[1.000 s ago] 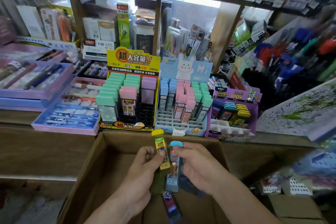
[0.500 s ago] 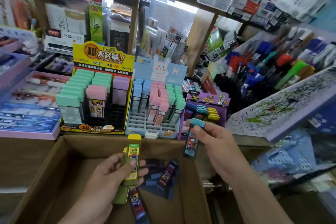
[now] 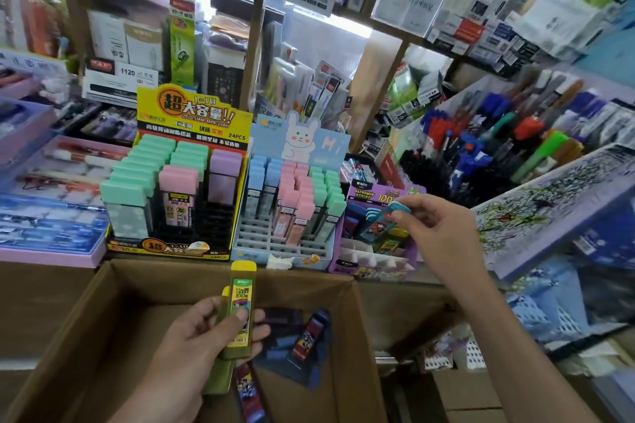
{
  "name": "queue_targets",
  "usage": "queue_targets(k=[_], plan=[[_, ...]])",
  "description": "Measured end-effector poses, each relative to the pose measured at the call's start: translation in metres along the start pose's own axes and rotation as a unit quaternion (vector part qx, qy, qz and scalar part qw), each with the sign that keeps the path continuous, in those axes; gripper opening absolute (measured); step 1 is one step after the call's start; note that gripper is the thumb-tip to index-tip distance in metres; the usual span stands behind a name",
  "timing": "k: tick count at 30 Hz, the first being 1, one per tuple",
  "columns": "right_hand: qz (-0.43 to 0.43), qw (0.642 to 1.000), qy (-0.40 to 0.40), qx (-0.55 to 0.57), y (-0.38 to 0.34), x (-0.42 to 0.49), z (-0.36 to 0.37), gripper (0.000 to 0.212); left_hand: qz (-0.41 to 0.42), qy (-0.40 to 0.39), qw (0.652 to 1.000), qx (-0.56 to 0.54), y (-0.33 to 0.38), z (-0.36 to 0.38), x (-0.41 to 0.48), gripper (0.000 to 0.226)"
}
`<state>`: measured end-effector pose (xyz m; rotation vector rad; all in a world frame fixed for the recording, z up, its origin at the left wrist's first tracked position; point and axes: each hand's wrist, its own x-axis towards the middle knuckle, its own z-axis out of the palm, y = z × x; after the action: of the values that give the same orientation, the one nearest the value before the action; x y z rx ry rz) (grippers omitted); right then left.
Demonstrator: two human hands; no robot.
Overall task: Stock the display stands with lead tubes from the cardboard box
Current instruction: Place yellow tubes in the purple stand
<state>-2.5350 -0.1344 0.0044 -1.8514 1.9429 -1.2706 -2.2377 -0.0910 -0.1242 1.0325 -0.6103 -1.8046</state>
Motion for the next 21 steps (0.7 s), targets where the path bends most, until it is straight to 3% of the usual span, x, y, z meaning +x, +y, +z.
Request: queue_targets(k=[7, 21], plan=[[-0.003, 0.999, -0.026, -0.048, 0.018, 0.009, 0.007, 0.015, -0.003, -0.002, 1.0, -0.002, -0.002, -0.004, 0.003, 0.032], [0.0, 0.996, -0.037, -0.083, 0.024, 0.018, 0.016, 0.02, -0.014, 0.001, 1.0, 0.011, -0.004, -0.005, 0.005, 0.033]])
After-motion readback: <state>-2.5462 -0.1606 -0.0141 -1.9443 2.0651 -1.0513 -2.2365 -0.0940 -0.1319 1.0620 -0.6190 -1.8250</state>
